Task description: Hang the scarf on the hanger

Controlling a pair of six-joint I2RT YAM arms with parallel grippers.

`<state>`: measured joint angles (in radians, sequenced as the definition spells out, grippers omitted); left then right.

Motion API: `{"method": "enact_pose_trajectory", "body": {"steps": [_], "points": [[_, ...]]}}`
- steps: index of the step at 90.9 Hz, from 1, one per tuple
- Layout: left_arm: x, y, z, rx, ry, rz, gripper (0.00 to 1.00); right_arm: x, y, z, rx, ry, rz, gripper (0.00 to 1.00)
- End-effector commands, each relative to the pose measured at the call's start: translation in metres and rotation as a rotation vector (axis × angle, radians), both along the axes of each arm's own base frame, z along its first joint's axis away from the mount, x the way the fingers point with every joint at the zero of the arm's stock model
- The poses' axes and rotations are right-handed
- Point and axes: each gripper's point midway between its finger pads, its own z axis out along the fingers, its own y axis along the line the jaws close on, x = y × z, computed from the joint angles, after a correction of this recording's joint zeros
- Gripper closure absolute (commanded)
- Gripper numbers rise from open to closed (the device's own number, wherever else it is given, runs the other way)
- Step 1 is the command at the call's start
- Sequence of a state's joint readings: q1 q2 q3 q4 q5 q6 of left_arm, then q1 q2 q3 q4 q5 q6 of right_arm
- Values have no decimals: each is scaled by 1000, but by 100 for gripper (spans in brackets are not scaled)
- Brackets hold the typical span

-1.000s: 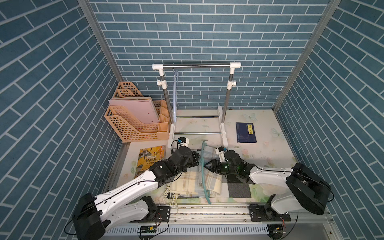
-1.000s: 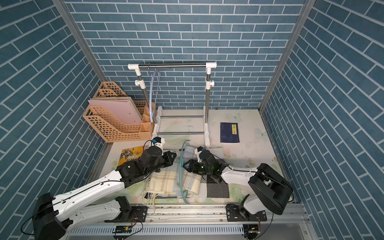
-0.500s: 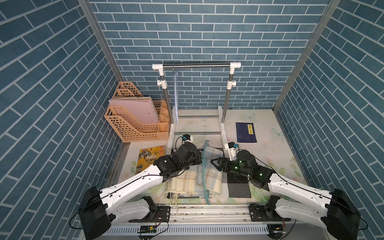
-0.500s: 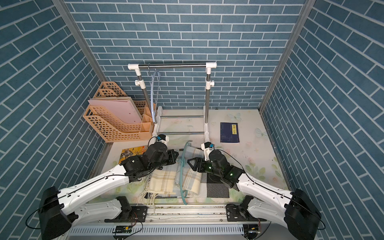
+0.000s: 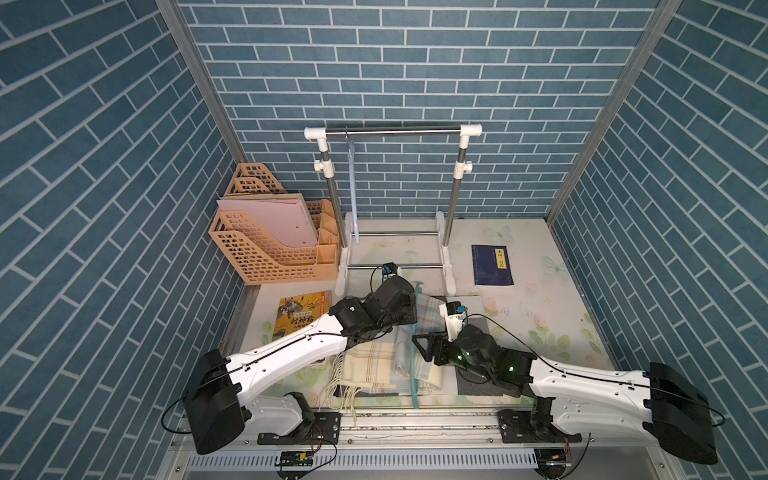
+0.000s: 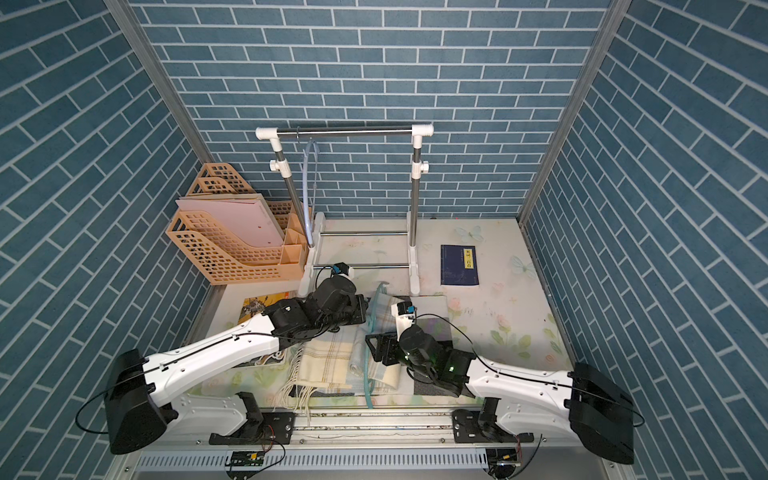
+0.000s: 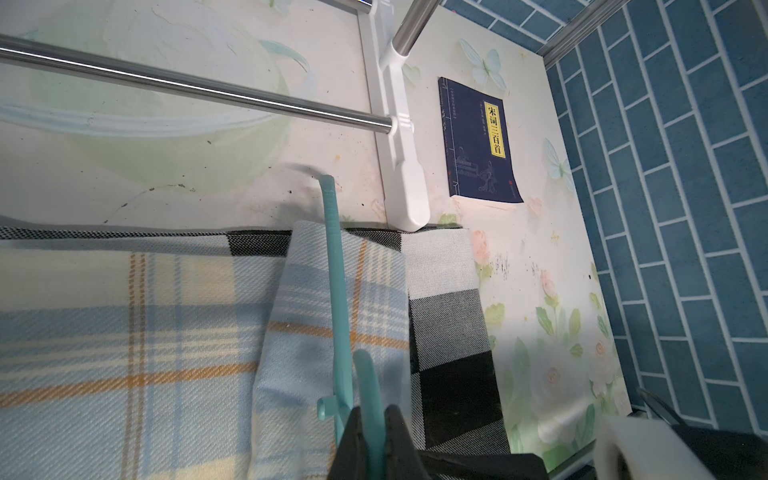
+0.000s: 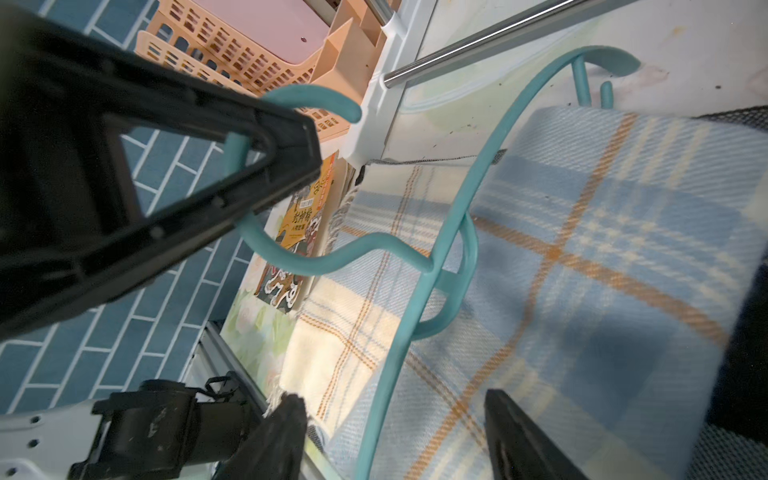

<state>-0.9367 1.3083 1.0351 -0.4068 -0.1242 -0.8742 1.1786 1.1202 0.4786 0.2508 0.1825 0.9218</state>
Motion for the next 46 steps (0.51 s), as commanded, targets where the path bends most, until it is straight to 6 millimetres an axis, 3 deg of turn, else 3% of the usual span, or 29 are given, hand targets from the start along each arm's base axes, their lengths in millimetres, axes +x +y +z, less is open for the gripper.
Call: {"method": "enact_pose_trajectory", "body": {"steps": [1,19,29,46], "points": [[-3,1,-8,49,15,-8,87,19,7,6,0,-34,-106,28],[-6,-4,-9,36,27,-32,56,26,24,-10,-45,-14,-110,27],[-8,-7,-6,22,29,-45,54,28,26,-21,-75,2,-120,27],[-10,-14,9,-13,19,-72,42,27,4,-32,-95,25,-180,27]]}}
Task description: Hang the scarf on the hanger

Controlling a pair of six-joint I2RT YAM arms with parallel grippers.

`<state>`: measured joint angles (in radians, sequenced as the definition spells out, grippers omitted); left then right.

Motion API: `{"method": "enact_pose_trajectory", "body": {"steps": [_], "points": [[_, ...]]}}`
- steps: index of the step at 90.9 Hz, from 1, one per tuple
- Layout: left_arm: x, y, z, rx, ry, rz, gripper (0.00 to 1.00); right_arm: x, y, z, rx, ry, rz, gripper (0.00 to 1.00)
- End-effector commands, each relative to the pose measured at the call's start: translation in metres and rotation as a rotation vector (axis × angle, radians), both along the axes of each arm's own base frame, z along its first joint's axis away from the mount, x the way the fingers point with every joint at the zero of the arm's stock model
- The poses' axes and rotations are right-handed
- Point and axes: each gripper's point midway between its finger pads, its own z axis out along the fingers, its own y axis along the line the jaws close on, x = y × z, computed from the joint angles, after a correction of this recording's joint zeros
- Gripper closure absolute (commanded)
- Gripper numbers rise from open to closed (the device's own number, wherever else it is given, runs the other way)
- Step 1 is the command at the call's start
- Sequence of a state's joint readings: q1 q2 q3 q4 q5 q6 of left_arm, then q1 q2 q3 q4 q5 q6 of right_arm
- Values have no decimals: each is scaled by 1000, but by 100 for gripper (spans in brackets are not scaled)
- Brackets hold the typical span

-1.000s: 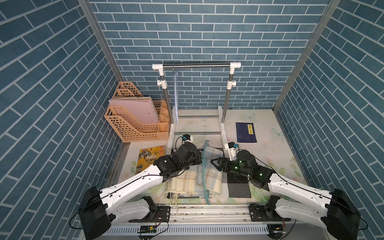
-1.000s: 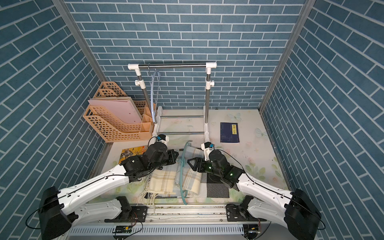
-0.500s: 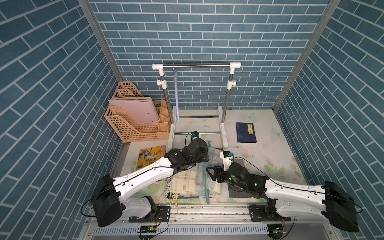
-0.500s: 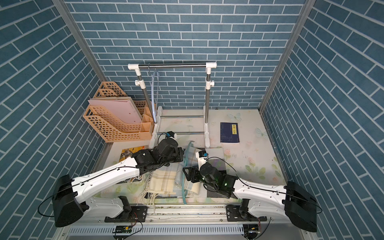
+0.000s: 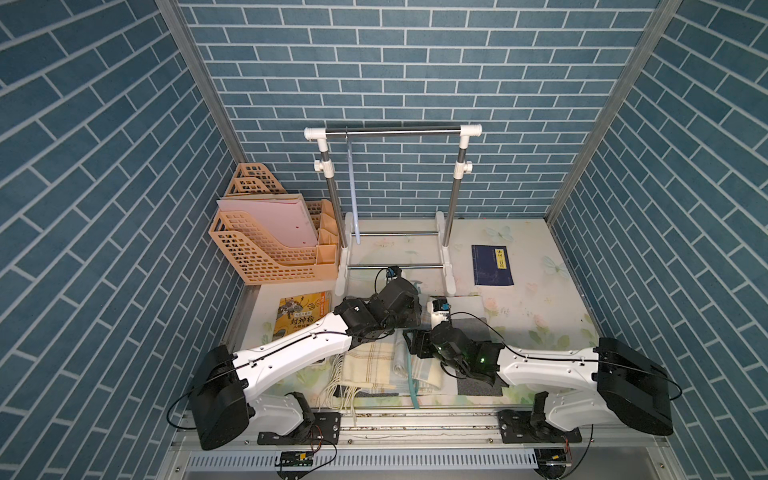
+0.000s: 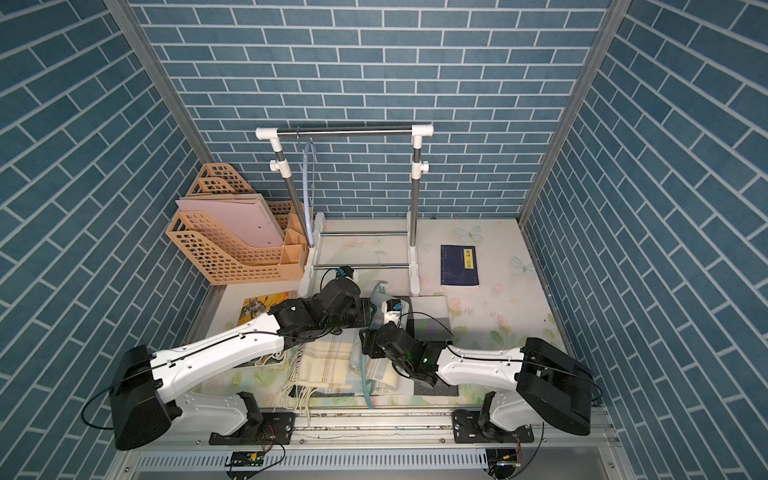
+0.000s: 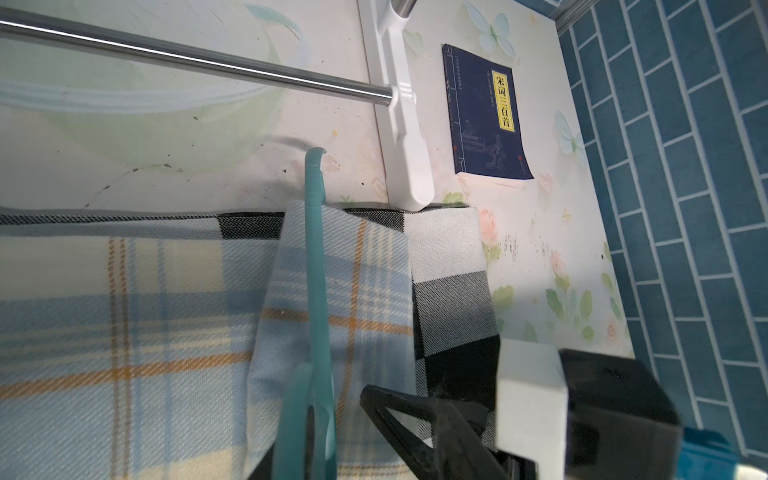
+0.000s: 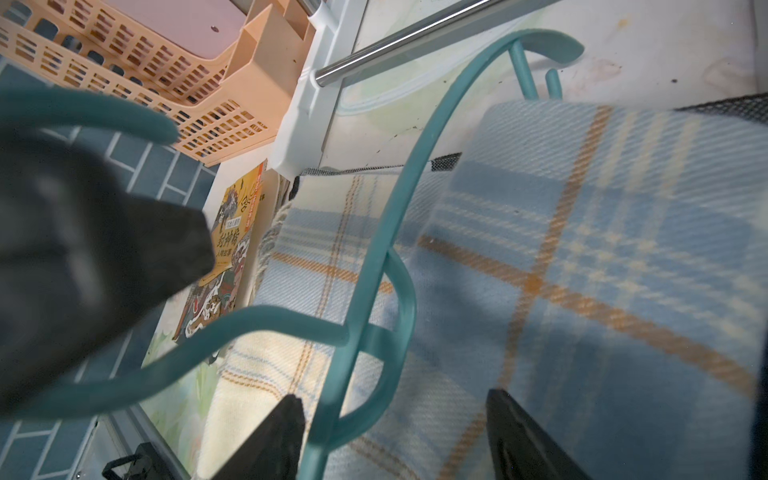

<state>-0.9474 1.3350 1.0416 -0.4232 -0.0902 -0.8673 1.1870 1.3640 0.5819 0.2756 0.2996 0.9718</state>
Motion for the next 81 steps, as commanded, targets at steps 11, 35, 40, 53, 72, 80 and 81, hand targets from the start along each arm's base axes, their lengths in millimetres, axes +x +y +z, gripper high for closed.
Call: {"method": "enact_pose_trajectory", "body": {"steps": [11,35,40,53,72,80,81], "points": [[-5,-21,30,-61,-25,-65,36,-7,-25,-1,15,12,-41,26],[-14,-69,28,-49,-24,-165,29,-11,-55,-5,9,13,-75,25],[-15,-72,30,-42,-25,-173,28,-11,-62,-8,19,26,-90,25],[-15,-58,46,-16,-63,-160,24,-11,-70,-14,51,52,-100,26],[-14,-5,47,-27,-98,-71,21,-8,-67,-5,86,26,-96,28],[-9,16,25,-41,-65,-29,22,-4,-65,-1,98,13,-99,29],[-8,19,21,-42,-59,-24,22,-4,-65,0,99,12,-100,29]]}}
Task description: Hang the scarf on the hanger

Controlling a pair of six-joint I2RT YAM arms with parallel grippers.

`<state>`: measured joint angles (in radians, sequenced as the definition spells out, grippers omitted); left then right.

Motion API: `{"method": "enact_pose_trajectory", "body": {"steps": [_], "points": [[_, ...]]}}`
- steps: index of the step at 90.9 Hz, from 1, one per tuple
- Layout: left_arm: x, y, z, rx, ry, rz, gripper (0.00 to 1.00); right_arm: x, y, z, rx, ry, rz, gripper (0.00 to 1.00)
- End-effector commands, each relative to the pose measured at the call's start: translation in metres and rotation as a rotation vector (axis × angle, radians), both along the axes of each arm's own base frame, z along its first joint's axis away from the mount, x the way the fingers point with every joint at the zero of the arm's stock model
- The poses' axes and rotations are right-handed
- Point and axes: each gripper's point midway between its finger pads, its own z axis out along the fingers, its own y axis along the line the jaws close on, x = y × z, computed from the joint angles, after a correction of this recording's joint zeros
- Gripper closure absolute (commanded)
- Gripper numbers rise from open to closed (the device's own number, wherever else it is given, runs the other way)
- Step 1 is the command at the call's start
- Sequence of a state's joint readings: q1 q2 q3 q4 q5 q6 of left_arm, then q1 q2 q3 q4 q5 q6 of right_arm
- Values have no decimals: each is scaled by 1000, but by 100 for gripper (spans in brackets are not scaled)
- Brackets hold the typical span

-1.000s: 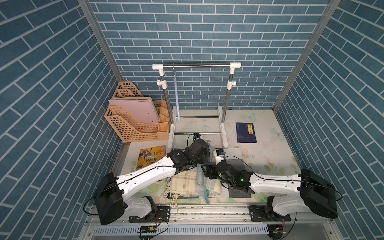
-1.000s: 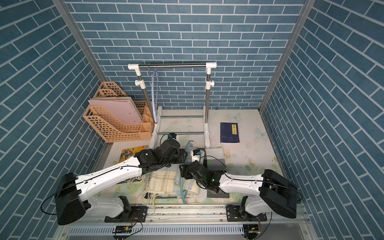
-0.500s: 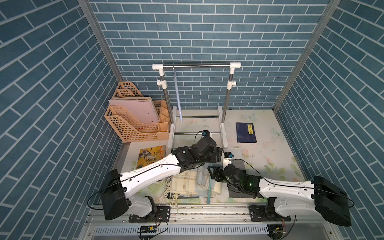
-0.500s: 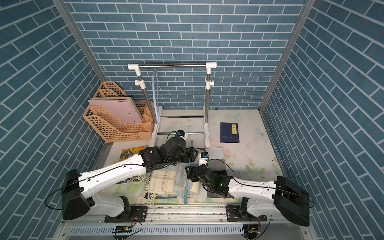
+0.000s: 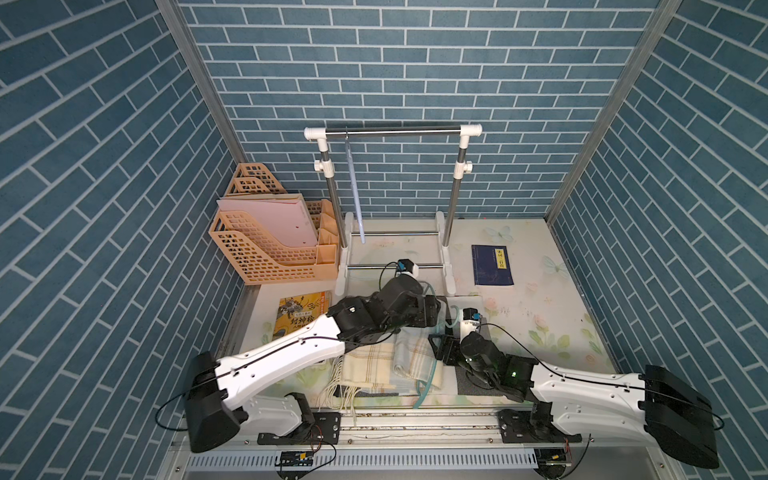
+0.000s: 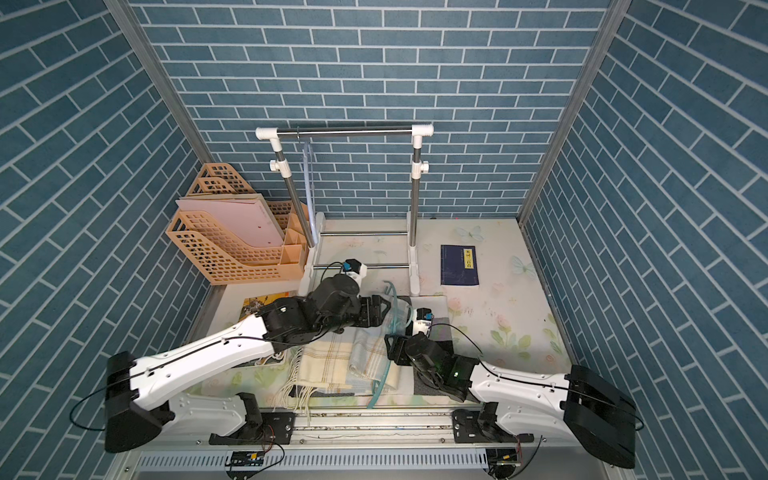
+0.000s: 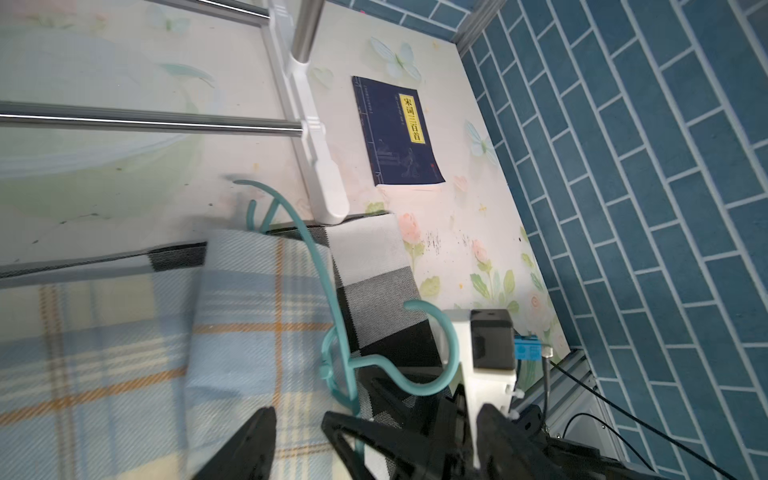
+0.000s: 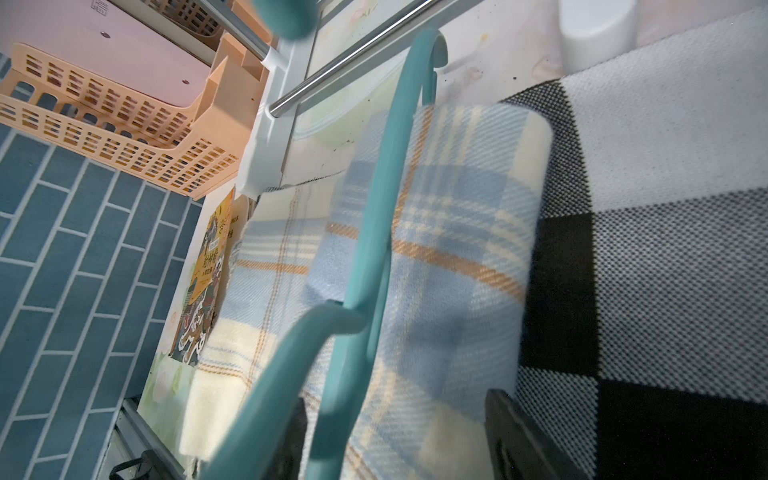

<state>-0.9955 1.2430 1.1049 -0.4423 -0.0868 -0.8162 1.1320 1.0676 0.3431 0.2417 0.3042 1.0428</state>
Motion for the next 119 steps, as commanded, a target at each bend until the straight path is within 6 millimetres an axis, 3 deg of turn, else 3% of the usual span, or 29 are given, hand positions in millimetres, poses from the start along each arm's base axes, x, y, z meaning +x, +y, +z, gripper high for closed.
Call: {"method": "enact_pose_trajectory", "body": {"steps": [1,10,20,41,49,69,97,119], "points": [[10,31,-40,42,50,66,22,5,4,11,38,-23,-5,29],[17,45,-72,36,104,89,24,13,3,20,60,-39,-30,29],[24,47,-96,19,146,93,24,21,-1,34,93,-74,-71,28],[33,45,-130,52,192,90,25,36,-10,56,157,-128,-128,36],[34,45,-138,52,205,89,25,41,-11,54,161,-119,-137,43],[34,51,-153,53,230,92,26,48,-12,46,139,-102,-144,48],[32,41,-166,22,277,39,32,49,-9,47,141,-103,-125,83],[31,34,-176,3,318,0,39,47,-9,48,133,-101,-112,96]]}}
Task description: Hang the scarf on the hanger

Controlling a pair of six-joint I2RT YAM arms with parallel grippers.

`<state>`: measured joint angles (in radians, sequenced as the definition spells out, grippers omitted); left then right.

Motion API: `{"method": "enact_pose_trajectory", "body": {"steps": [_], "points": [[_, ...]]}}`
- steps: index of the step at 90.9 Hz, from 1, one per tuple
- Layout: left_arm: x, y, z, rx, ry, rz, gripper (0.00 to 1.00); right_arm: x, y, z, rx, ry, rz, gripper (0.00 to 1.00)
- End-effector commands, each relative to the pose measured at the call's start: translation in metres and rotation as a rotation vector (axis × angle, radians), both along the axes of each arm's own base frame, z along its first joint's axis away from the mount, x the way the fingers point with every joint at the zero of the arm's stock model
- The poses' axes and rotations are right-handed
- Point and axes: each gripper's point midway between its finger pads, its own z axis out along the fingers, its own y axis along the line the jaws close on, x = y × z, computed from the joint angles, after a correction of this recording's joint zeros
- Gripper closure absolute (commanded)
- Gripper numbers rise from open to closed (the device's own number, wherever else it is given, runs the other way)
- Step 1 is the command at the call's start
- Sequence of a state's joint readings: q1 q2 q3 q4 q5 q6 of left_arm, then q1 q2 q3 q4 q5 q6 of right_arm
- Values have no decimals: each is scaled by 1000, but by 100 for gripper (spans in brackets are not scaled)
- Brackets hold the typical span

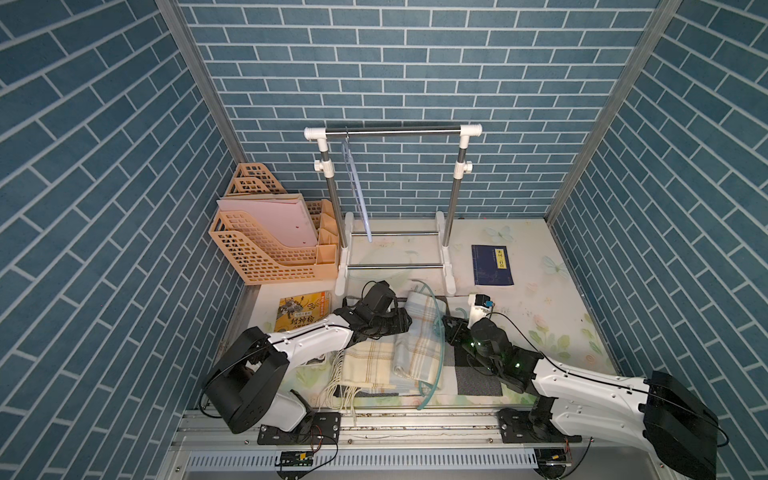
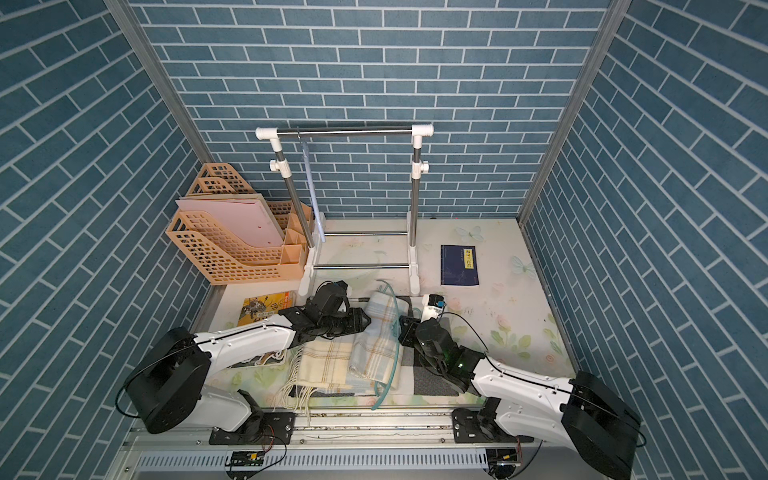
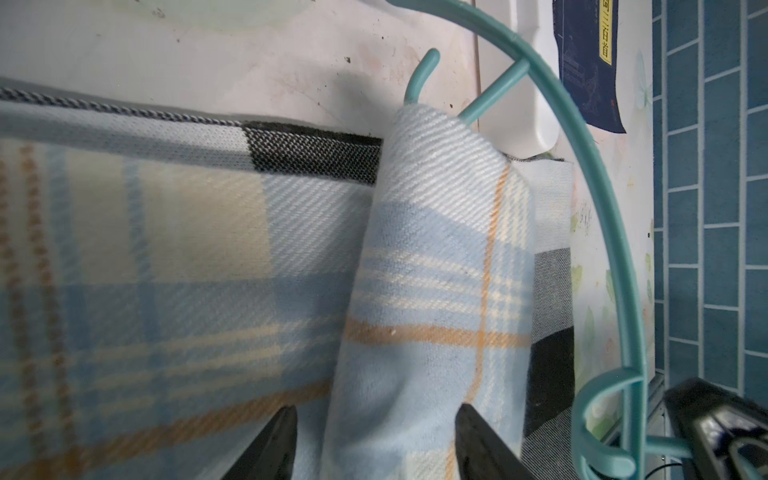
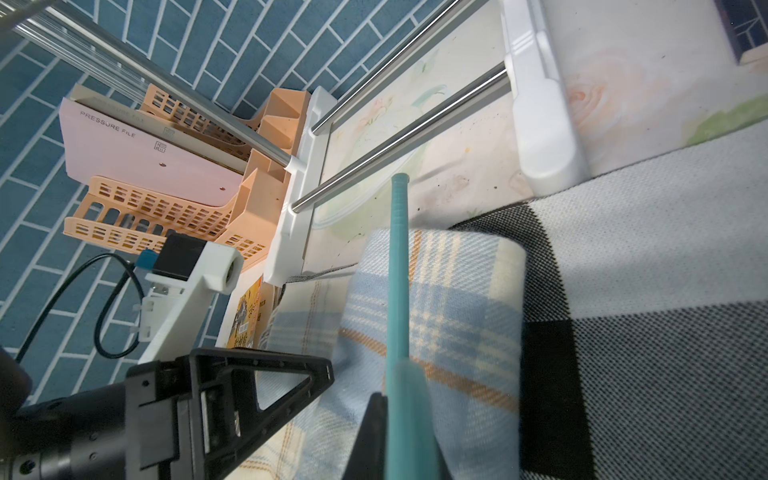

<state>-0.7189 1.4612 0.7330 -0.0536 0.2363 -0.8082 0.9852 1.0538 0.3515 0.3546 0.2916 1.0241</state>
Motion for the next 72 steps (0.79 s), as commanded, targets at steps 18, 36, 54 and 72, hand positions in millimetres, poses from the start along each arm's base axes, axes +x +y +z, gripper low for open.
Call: {"method": "enact_pose_trajectory", "body": {"steps": [18,36,54,72], "points": [[-2,-9,-20,-10,56,-64,54,3,6,17,18,-28,17,100],[3,-11,-8,-29,19,-66,86,3,6,22,29,-32,12,100],[3,-2,19,-34,-43,-37,100,6,-4,29,73,7,-65,100],[-3,16,46,-34,-107,4,100,10,-11,42,118,35,-136,100]]}}
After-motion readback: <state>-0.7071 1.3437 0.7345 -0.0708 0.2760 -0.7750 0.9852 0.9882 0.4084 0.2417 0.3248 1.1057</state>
